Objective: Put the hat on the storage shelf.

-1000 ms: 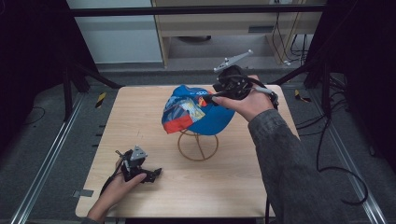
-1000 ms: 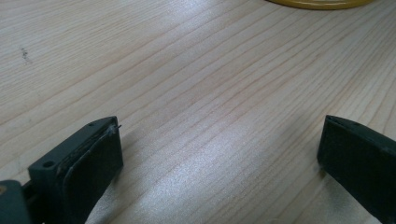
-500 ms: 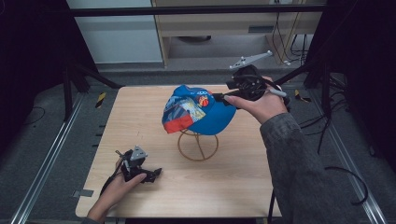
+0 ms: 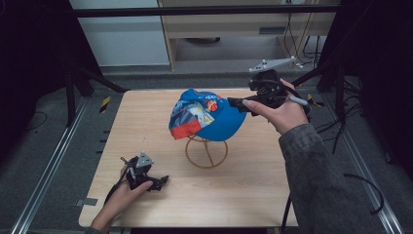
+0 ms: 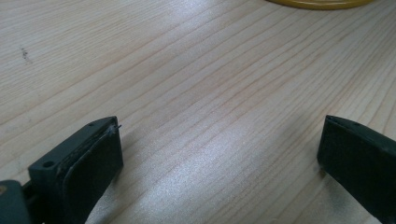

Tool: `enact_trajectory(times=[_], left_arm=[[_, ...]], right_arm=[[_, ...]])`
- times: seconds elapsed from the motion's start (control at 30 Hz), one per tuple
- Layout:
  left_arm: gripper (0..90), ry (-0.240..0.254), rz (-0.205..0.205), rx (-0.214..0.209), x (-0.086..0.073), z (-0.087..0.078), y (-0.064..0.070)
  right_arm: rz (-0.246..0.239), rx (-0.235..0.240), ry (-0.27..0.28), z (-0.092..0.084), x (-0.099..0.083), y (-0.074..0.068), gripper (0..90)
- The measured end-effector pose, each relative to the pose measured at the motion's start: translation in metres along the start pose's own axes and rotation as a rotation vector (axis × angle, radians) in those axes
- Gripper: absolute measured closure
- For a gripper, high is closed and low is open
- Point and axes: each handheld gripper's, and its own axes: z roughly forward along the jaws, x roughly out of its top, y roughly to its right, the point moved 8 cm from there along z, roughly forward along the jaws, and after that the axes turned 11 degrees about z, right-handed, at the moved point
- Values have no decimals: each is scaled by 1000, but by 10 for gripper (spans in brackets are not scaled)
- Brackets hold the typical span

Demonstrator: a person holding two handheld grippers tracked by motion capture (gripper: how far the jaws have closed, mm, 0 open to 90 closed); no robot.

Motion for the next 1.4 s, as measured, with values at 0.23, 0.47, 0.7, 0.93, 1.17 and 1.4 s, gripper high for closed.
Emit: enact_trajectory(times=[0.23,0.47,0.7,0.93,1.17,1.4], left_arm=[[0,0,0,0,0,0,0],[0,1,0,1,0,0,0],[0,0,2,0,0,0,0],[0,-1,3,1,0,0,0],[0,0,0,1,0,0,0],[0,-2,2,0,0,0,0]], right_arm=[[22,-24,28,-13,-8,13,70],[28,-29,41,-23,-20,21,55],[34,-43,54,-28,-30,28,40],[42,-45,56,-36,-47,34,35],[42,-42,45,-42,-67,35,37],[54,-44,32,-42,-86,38,37]])
